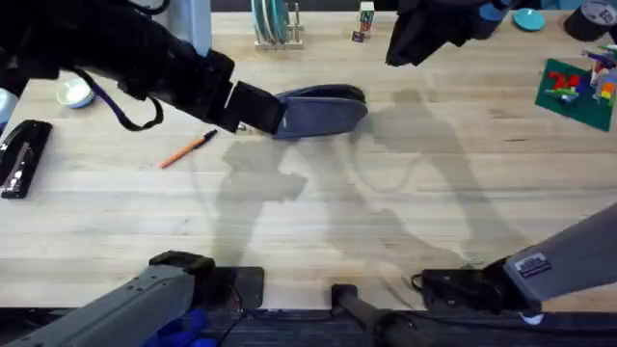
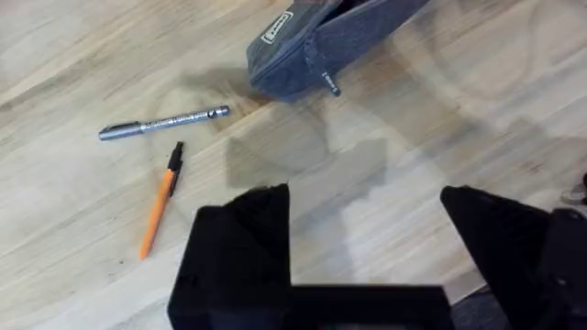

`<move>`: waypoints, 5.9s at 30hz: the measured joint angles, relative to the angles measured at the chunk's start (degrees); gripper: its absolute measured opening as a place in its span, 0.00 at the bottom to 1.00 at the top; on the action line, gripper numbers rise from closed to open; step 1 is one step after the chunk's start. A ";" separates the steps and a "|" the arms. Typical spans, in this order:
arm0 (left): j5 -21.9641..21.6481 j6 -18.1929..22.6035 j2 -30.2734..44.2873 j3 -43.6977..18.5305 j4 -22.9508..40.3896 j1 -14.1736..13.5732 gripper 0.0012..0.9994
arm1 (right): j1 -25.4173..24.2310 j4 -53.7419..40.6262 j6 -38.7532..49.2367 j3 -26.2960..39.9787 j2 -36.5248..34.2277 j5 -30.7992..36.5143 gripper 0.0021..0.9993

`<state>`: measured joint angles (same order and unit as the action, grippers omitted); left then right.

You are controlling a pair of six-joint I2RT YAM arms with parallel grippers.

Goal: Unzip the bag, pick up the pens from the table one at a time and place them inside, then zip the bag closed.

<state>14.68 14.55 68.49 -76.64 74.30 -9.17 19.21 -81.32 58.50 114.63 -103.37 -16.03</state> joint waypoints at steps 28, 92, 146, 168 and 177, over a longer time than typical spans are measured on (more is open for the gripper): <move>0.00 0.24 0.02 0.00 -0.02 0.00 1.00 | -1.76 1.13 4.86 0.37 -13.62 -5.96 0.03; 0.00 0.24 0.00 0.02 -0.22 0.00 1.00 | -1.10 8.31 5.40 0.39 -25.29 -16.57 1.00; -2.22 0.26 0.01 0.02 -3.26 0.00 1.00 | -9.32 5.38 -14.11 0.39 -2.22 -16.96 1.00; -2.32 0.24 0.00 0.02 -3.26 0.00 1.00 | -9.50 5.07 -20.75 -6.24 3.12 -14.84 1.00; -2.32 0.25 0.02 0.02 -3.20 0.00 1.00 | -13.14 9.95 -22.68 -20.22 13.70 -14.27 1.00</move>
<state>12.36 14.80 68.51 -76.62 71.10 -9.17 6.07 -71.36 35.82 94.41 -89.67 -30.30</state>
